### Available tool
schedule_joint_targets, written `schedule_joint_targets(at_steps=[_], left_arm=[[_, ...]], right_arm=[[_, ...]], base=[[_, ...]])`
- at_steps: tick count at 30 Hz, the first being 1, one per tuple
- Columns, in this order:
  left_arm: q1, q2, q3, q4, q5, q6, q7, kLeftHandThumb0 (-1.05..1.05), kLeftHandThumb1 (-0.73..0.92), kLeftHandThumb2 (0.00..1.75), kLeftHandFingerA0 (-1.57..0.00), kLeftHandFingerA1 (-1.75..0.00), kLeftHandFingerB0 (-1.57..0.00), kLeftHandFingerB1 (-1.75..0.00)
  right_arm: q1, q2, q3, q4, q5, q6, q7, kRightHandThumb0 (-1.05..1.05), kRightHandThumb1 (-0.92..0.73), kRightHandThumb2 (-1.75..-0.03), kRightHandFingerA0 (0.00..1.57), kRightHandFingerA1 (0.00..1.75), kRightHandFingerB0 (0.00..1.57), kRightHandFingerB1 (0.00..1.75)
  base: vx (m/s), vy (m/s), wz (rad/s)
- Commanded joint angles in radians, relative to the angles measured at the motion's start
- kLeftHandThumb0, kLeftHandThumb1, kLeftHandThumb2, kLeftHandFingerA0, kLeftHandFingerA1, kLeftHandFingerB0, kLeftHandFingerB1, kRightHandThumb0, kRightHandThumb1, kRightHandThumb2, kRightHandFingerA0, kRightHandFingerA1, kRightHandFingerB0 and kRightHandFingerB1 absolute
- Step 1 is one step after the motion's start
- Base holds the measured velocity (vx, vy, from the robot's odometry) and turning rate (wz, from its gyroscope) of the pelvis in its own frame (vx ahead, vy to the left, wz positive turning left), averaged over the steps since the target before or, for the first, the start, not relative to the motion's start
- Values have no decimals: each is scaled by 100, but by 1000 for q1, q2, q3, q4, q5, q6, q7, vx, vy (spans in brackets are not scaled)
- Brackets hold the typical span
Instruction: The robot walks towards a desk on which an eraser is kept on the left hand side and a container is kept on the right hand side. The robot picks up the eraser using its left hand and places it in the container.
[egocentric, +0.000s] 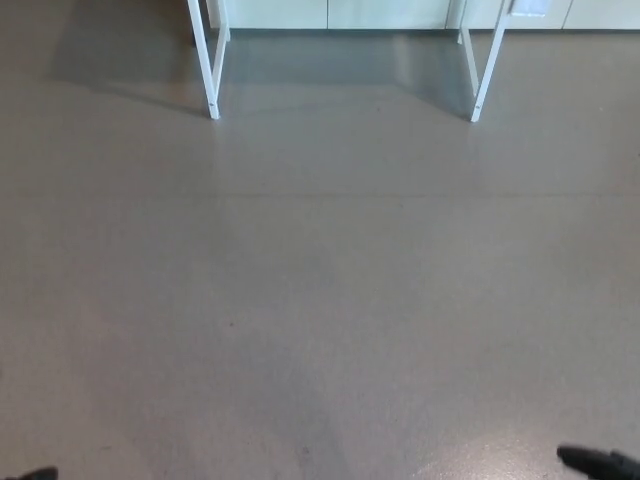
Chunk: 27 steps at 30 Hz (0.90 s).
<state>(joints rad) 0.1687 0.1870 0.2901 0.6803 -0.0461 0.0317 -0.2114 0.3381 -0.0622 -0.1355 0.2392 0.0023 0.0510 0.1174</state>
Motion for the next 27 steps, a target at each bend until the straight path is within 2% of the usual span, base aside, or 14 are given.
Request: schedule_joint_targets(at_steps=[1, 8, 9, 10, 17, 19, 20, 21, 27], left_arm=[[27, -14, 98, -59, -187, -51, -143, -12, 66, 59, -40, -42, -33, -34], [65, -8, 103, -44, -163, -89, -171, -11, 66, 59, -37, -40, -33, -34], [69, -6, 105, -33, -168, -97, -181, -9, 47, 92, -25, -56, -20, -51], [72, -8, 104, -34, -162, -102, -169, -11, 62, 58, -41, -40, -35, -34], [113, -1, 92, 42, -137, -196, -167, -18, 55, 56, -42, -38, -32, -33], [123, 1, 87, 57, -136, -225, -181, -14, 54, 55, -40, -38, -31, -32], [125, 2, 85, 61, -137, -231, -186, -10, 36, 82, -29, -55, -19, -49], [126, 2, 84, 66, -134, -236, -184, -12, 54, 55, -39, -37, -31, -32], [152, 5, 70, 93, -132, -275, -193, -13, 52, 55, -37, -37, -31, -32]], right_arm=[[67, 29, -68, -128, 173, 5, 80, 1, -36, -50, 58, 53, 57, 48], [113, 27, -58, -135, 157, -8, 102, -2, -38, -50, 57, 53, 57, 48], [117, 27, -58, -132, 159, -8, 104, -1, -38, -50, 58, 53, 57, 49], [118, 27, -57, -133, 159, -6, 103, -1, -38, -50, 57, 53, 56, 48], [162, 22, -52, -125, 159, -20, 117, 0, -38, -50, 58, 54, 57, 48], [175, 25, -46, -134, 149, -19, 111, 0, -38, -50, 58, 53, 57, 48], [179, 23, -42, -133, 141, -25, 110, -2, -38, -50, 57, 53, 57, 48], [180, 21, -41, -131, 141, -28, 113, -2, -38, -51, 57, 53, 56, 48], [196, 23, -44, -103, 149, -38, 124, 2, -38, -50, 56, 52, 56, 48]], base=[[0, 0, 0], [0, 0, 0], [0, 0, 0], [0, 0, 0], [0, 0, 0], [0, 0, 0], [0, 0, 0], [0, 0, 0], [0, 0, 0]])
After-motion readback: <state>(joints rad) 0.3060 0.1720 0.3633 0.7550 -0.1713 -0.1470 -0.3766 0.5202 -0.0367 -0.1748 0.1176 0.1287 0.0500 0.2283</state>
